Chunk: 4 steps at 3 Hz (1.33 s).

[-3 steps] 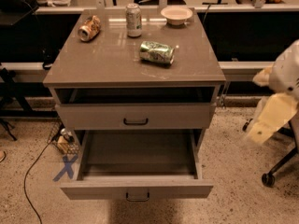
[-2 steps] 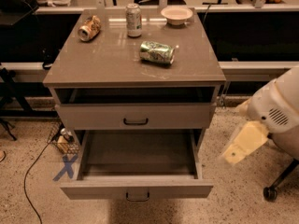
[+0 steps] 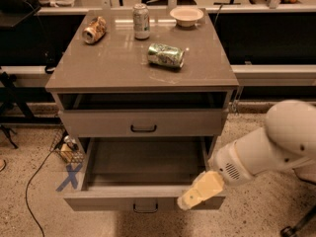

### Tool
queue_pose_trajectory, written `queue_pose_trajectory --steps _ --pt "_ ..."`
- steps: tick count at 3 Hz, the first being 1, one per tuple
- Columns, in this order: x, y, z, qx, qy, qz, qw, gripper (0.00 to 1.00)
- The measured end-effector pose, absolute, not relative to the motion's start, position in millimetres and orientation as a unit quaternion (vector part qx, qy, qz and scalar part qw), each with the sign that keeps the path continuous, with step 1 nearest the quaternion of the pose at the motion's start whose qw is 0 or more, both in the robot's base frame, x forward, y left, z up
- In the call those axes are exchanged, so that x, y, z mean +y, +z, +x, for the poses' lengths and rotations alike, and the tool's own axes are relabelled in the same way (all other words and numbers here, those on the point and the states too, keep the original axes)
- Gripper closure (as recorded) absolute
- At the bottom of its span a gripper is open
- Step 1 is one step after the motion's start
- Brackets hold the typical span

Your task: Close middle drawer

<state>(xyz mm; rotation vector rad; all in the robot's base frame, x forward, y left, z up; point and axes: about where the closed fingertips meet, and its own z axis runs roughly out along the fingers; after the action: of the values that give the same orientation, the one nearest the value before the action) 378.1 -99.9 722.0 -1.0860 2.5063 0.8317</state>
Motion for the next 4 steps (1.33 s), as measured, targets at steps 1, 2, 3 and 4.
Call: queue_pose_trajectory --steps 1,2,3,4 --pt "-99 711 386 0.874 0.274 -0.368 0.161 0.0" --pt "-99 711 386 0.874 0.274 -0.367 0.161 0.0" --pt "-109 665 389 0.896 0.272 -0.321 0.137 0.0" --pt "-126 600 384 0.92 0.261 -0.27 0.113 0.17"
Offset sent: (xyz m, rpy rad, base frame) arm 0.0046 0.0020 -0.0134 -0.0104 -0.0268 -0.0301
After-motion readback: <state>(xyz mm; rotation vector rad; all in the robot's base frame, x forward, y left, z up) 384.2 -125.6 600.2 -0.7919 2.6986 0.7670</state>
